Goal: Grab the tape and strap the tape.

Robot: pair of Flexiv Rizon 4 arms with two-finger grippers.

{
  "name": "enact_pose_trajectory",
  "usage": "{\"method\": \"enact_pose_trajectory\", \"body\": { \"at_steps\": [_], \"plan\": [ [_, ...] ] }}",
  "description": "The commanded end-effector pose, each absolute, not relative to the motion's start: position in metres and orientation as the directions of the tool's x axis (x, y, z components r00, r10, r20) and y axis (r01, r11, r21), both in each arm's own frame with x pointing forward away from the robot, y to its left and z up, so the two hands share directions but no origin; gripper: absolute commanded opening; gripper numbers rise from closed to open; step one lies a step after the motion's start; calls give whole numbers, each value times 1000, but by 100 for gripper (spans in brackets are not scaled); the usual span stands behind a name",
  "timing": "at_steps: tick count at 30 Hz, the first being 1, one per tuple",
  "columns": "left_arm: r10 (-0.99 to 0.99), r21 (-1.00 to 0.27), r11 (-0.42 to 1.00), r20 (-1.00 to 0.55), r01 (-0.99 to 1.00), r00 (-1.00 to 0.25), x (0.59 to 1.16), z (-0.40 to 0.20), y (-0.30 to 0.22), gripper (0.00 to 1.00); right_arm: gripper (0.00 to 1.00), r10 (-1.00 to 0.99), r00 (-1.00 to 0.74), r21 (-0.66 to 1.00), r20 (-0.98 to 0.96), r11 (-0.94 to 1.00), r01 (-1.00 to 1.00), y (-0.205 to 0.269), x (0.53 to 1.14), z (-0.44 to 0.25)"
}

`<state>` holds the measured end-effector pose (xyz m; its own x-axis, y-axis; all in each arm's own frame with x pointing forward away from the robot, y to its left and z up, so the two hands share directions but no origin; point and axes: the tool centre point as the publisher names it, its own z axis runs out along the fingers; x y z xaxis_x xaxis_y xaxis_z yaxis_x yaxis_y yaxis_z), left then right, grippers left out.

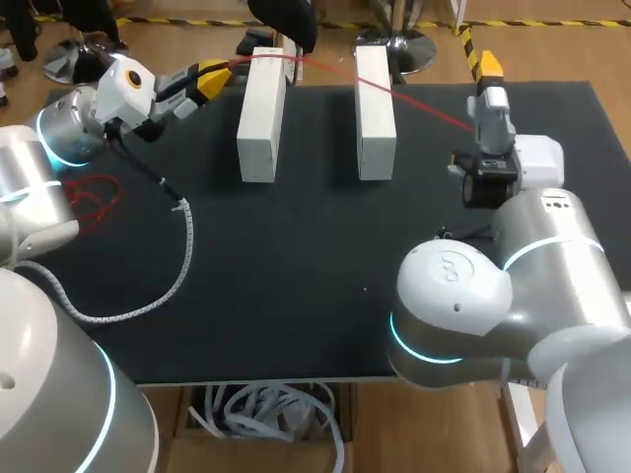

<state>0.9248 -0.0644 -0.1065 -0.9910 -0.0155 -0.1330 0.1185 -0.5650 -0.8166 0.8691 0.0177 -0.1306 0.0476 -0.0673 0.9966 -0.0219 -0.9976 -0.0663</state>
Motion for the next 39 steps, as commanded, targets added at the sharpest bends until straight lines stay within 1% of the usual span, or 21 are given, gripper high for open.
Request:
{"method": "enact_pose_trajectory", "body": {
  "at_steps": [1, 18, 29, 30, 31, 32, 33, 34, 36, 38, 39],
  "plan": [
    [-16, -815, -567, -135, 120, -991, 925, -108, -64, 0, 100, -72, 55, -62, 996, -985, -163, 27, 873, -124],
    [-16, -815, -567, -135, 120, -991, 925, -108, -64, 0, 100, -112, 20, -107, 993, -981, -160, 44, 900, -115],
    [-16, -815, -567, -135, 120, -991, 925, -108, -64, 0, 100, -143, 10, -140, 990, -979, -148, 53, 898, -109],
    [-16, -815, -567, -135, 120, -991, 925, -108, -64, 0, 92, -145, 8, -142, 989, -979, -147, 53, 897, -108],
    [-16, -815, -567, -135, 120, -991, 925, -108, -64, 0, 87, -146, 7, -143, 989, -979, -146, 53, 897, -108],
    [-16, -815, -567, -135, 120, -991, 925, -108, -64, 0, 65, -148, 5, -145, 989, -979, -146, 52, 896, -108],
    [-16, -815, -567, -135, 120, -991, 925, -108, -64, 0, 58, -148, 4, -146, 989, -978, -146, 52, 896, -107],
    [-16, -815, -567, -135, 120, -991, 925, -108, -64, 0, 49, -152, 4, -150, 988, -978, -145, 52, 895, -107],
    [-16, -815, -567, -135, 120, -991, 925, -108, -64, 0, 49, -155, 3, -153, 988, -978, -144, 52, 894, -106],
    [-16, -815, -567, -135, 120, -991, 925, -108, -64, 0, 59, -159, 3, -157, 987, -978, -141, 52, 892, -105],
    [-16, -815, -567, -135, 120, -991, 925, -108, -64, 0, 60, -160, 2, -159, 987, -977, -139, 52, 891, -105]
  ]
}}
